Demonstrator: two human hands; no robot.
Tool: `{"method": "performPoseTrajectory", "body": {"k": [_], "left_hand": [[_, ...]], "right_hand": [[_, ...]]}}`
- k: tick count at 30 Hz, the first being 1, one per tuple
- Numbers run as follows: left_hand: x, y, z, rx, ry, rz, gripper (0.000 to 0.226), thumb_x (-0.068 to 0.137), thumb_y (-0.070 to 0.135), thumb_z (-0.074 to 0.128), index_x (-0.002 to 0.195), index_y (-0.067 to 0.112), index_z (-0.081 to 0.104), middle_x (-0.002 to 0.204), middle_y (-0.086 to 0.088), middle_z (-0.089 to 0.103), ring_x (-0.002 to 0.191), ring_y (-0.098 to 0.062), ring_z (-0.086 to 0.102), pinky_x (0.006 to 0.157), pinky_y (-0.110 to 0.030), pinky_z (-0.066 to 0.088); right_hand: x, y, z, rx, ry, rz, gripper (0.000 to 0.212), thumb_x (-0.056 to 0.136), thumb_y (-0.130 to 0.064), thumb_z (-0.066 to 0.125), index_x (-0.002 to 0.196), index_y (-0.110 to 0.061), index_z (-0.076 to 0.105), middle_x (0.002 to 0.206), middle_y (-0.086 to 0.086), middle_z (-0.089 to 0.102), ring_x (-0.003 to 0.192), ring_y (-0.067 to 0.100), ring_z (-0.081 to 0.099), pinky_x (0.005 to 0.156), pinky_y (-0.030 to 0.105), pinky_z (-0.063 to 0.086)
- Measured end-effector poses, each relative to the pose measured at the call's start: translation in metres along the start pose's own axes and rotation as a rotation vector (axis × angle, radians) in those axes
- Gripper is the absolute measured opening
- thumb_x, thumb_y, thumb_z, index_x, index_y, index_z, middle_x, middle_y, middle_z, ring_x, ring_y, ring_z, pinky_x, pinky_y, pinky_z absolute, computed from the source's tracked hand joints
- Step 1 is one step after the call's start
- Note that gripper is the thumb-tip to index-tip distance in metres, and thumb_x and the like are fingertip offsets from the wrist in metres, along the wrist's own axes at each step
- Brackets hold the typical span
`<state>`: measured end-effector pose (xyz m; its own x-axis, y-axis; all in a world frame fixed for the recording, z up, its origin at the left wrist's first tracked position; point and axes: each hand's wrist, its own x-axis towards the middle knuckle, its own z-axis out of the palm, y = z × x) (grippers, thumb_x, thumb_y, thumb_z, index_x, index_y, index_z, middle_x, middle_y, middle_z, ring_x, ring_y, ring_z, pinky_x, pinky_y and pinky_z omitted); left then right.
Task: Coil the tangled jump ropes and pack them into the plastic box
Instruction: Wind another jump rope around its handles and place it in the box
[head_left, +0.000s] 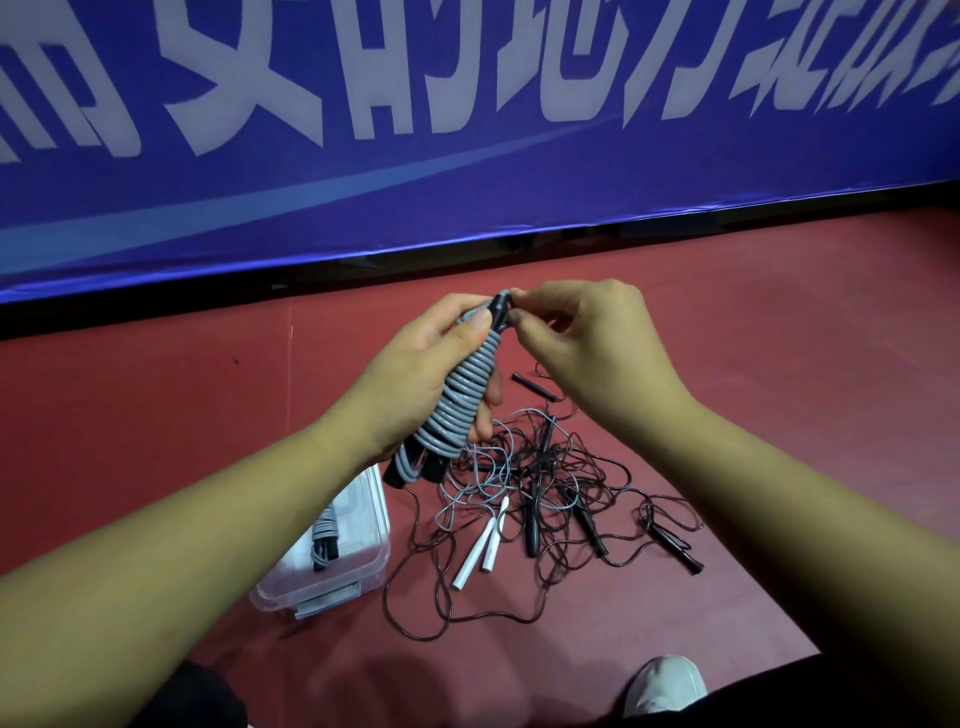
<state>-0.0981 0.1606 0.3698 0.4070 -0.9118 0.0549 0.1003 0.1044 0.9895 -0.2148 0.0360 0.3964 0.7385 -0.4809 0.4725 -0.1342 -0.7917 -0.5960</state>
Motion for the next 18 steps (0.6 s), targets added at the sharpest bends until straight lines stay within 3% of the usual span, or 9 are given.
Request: {"method": "performPoseTrajectory", "body": {"k": [2, 5, 7, 10, 18], "left_hand": [[-0.0002, 0.0011, -0.0016, -0.027, 0.027, -0.006, 0.025, 0.098, 0.033, 0.044, 0.114, 0.016, 0.053, 0.066, -0.019, 0.06, 0.045, -0.028, 0.058, 0.044, -0.027, 0.049], [-0.0003, 0.0059, -0.0032, -0.134, 0.046, -0.016, 0.021, 0.1, 0.03, 0.042, 0.109, 0.013, 0.052, 0.066, -0.019, 0.059, 0.044, -0.027, 0.056, 0.042, -0.026, 0.047], [-0.0005, 0.0088, -0.004, -0.206, 0.047, -0.028, 0.023, 0.096, 0.034, 0.046, 0.105, 0.013, 0.051, 0.066, -0.019, 0.058, 0.043, -0.026, 0.056, 0.041, -0.026, 0.047], [-0.0012, 0.0097, -0.0041, -0.285, 0.03, -0.074, 0.028, 0.091, 0.039, 0.049, 0.103, 0.014, 0.052, 0.065, -0.017, 0.058, 0.042, -0.026, 0.056, 0.04, -0.025, 0.047], [0.0, 0.007, -0.0012, -0.341, 0.009, -0.172, 0.042, 0.089, 0.043, 0.05, 0.115, 0.01, 0.048, 0.064, -0.014, 0.058, 0.041, -0.024, 0.056, 0.038, -0.023, 0.047]], "right_hand": [[0.0006, 0.0001, -0.0005, 0.049, 0.006, 0.029, 0.017, 0.091, -0.018, 0.068, 0.106, -0.018, 0.077, 0.089, -0.007, 0.074, 0.072, -0.005, 0.062, 0.068, 0.015, 0.049], [0.004, 0.0031, -0.0026, 0.411, -0.041, 0.272, 0.017, 0.092, -0.01, 0.068, 0.108, -0.008, 0.074, 0.092, 0.002, 0.076, 0.08, 0.008, 0.071, 0.072, 0.023, 0.056], [0.003, 0.003, -0.002, 0.723, -0.134, 0.401, 0.016, 0.092, 0.001, 0.063, 0.106, 0.003, 0.071, 0.092, 0.013, 0.075, 0.078, 0.019, 0.07, 0.07, 0.027, 0.057], [0.0017, 0.0009, 0.0013, 0.953, -0.173, 0.469, 0.012, 0.089, 0.006, 0.062, 0.099, 0.007, 0.068, 0.086, 0.012, 0.072, 0.074, 0.016, 0.066, 0.064, 0.023, 0.055], [0.003, -0.0002, 0.0066, 1.05, -0.152, 0.466, 0.008, 0.091, 0.005, 0.06, 0.094, 0.0, 0.066, 0.085, 0.008, 0.068, 0.072, 0.015, 0.062, 0.062, 0.023, 0.051]]}}
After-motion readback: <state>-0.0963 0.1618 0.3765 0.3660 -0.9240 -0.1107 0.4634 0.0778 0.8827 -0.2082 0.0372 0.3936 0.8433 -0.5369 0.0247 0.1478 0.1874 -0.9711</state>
